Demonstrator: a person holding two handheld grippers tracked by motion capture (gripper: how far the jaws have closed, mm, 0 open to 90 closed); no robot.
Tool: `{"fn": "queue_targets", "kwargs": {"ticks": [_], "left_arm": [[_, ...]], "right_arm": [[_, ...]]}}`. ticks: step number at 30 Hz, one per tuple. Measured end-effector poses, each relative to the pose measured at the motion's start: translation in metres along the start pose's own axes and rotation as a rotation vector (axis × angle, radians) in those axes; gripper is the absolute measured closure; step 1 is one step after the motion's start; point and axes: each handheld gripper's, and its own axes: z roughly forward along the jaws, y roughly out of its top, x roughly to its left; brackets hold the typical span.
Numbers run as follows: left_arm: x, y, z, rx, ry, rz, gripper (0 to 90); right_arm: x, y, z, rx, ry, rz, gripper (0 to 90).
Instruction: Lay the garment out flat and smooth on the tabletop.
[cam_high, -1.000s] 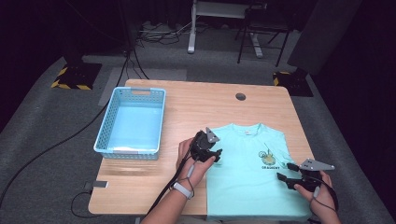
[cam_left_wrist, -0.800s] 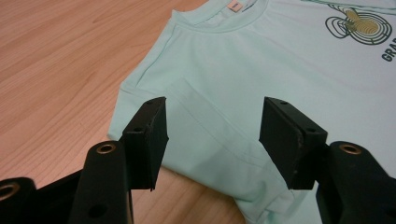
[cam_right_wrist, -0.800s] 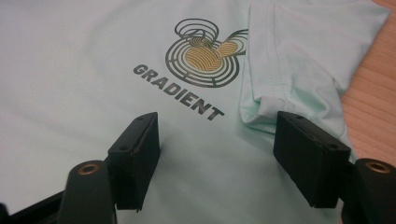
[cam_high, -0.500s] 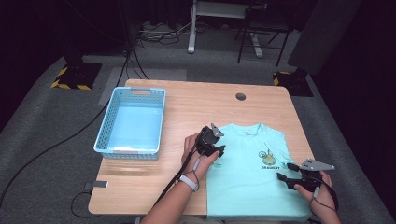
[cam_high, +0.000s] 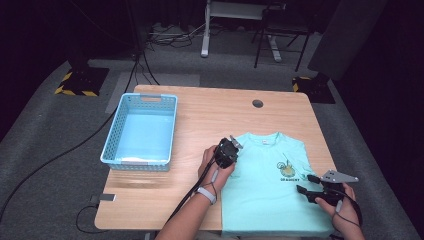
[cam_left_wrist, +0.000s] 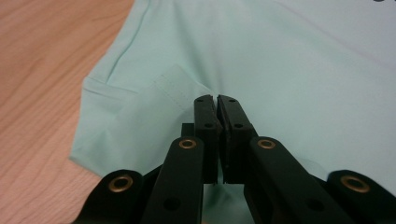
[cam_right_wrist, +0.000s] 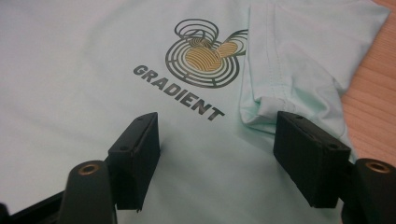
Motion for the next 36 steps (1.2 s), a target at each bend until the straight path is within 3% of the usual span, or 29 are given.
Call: {"fn": "queue_targets", "kwargs": {"ticks": [10, 17, 22, 27, 29, 31, 33, 36], "left_arm": [[0.005, -0.005, -0.03, -0.093, 0.053, -0.014, 87.4], [0.01, -0.016, -0.049, -0.116, 0.082, -0.022, 87.3], [0.014, -0.029, -0.063, -0.139, 0.108, -0.056, 86.5], [0.019, -0.047, -0.072, -0.121, 0.137, -0.093, 86.2], [0.021, -0.053, -0.073, -0.098, 0.151, -0.108, 82.0], [0.024, -0.057, -0.076, -0.093, 0.17, -0.132, 72.0], [0.028, -0.06, -0.078, -0.105, 0.179, -0.165, 63.4], [0.029, -0.059, -0.081, -0.123, 0.176, -0.174, 58.9]], "right_arm": [[0.0, 0.0, 0.0, 0.0, 0.0, 0.0, 31.7], [0.0, 0.0, 0.0, 0.0, 0.002, -0.002, 31.7], [0.0, 0.0, 0.0, 0.0, 0.002, -0.002, 31.7], [0.0, 0.0, 0.0, 0.0, 0.002, -0.002, 31.7], [0.0, 0.0, 0.0, 0.0, 0.003, -0.003, 31.7], [-0.001, 0.0, 0.0, 0.001, 0.005, -0.004, 31.7], [-0.001, 0.0, 0.0, 0.001, 0.007, -0.005, 31.7], [-0.001, 0.0, 0.0, 0.0, 0.008, -0.006, 31.7]]}}
